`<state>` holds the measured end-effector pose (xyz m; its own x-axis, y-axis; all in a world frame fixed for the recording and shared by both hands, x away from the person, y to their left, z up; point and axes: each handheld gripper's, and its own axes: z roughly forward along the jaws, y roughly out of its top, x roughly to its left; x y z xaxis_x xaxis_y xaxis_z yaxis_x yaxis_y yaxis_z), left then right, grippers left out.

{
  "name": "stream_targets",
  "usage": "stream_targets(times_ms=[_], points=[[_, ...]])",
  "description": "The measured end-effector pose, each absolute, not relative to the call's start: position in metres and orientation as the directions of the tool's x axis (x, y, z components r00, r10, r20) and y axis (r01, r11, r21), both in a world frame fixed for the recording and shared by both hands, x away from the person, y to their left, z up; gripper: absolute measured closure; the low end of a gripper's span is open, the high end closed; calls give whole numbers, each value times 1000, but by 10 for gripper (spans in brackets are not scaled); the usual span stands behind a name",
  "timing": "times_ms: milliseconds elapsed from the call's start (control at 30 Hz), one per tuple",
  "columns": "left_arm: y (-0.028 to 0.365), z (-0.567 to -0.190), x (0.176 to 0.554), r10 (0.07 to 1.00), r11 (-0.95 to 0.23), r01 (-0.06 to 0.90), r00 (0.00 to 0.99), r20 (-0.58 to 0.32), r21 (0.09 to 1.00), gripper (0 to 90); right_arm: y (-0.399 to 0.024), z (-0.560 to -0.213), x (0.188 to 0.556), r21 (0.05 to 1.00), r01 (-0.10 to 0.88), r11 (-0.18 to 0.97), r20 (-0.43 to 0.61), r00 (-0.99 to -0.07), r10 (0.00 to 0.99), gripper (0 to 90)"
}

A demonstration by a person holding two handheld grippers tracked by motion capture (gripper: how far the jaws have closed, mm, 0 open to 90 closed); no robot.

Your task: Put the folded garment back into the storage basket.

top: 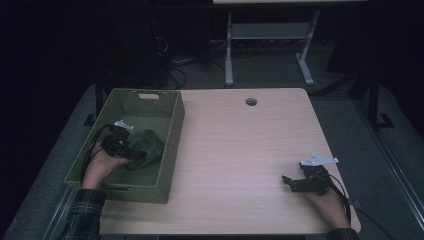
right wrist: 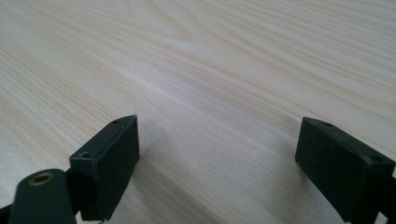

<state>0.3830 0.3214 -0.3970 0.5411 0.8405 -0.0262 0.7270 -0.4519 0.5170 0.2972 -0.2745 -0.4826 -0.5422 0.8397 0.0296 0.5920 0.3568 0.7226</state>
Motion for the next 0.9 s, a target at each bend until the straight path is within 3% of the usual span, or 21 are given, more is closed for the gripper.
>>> stream_targets(times_ms=[433,900], points=[[316,-359,375,833,-392,671,549,-67,629,135,-275,-483,297,723,591,357,28,-542,840,131],[265,-336,369,775,-407,591,627,-80,697,140,-275,-483,297,723,591,357,28,-542,840,131]])
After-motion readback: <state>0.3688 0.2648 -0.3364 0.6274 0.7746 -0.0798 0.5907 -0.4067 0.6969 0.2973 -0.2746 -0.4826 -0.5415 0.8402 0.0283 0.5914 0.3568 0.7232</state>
